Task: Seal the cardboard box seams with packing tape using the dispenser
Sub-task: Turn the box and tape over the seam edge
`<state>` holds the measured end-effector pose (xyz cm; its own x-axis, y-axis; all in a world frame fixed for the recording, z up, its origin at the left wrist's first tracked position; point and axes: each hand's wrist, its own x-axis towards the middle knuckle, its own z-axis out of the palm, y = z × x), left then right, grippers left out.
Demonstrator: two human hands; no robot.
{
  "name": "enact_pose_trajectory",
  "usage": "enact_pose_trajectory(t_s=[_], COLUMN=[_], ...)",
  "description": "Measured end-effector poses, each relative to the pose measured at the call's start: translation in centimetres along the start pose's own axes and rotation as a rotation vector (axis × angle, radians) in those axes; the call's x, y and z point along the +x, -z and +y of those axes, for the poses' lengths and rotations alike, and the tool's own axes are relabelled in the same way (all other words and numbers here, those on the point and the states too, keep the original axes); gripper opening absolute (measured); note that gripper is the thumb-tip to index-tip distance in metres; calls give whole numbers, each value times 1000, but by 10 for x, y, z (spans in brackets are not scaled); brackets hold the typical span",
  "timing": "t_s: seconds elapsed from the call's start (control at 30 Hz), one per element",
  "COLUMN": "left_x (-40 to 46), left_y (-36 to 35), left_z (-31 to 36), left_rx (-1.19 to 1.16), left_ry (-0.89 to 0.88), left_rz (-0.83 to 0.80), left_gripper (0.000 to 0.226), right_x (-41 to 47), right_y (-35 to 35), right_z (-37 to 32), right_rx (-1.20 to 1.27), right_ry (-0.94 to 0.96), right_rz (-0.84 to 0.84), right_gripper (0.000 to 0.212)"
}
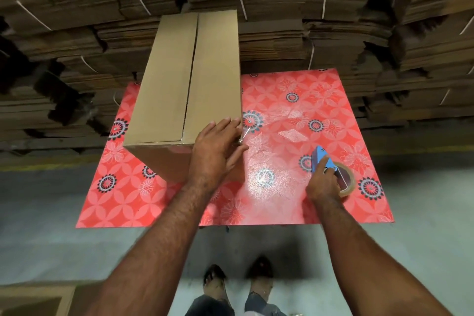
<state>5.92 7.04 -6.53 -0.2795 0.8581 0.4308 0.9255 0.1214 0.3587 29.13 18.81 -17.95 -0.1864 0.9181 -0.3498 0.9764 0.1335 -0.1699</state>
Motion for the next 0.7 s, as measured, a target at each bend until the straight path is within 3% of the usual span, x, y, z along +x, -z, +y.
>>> enact_pose_trajectory(t_s=[0.1,0.17,0.3,0.4,0.5,0.63,0.7], left_x=[-1,0,-3,-13,-21,-17,-18], left_y=[1,3,15,25,24,22,22], left_z=[0,-2,-13,-38,-58,-62,-63], left_rx=[1,7,-36,39,61,59,59], left_ry=[0,-22,-87,-48,-87,-138,-147], left_rz=[-17,-56,-120,33,38,29,26], left_gripper=[49,54,62,51,41,33,32], right_x=[-5,-20,-73,-107,-114,-107,-101], right_y=[21,41,66,67,49,46,46], right_z=[-12,-32,-105,-158,-184,-196,-193], right_rx=[87,88,550,540,509,785,841], right_ry=[-142,-134,446,650,592,296,245], right_rz=[-43,-35,443,463,425,291,257], right_gripper=[84,87,67,61,64,60,57])
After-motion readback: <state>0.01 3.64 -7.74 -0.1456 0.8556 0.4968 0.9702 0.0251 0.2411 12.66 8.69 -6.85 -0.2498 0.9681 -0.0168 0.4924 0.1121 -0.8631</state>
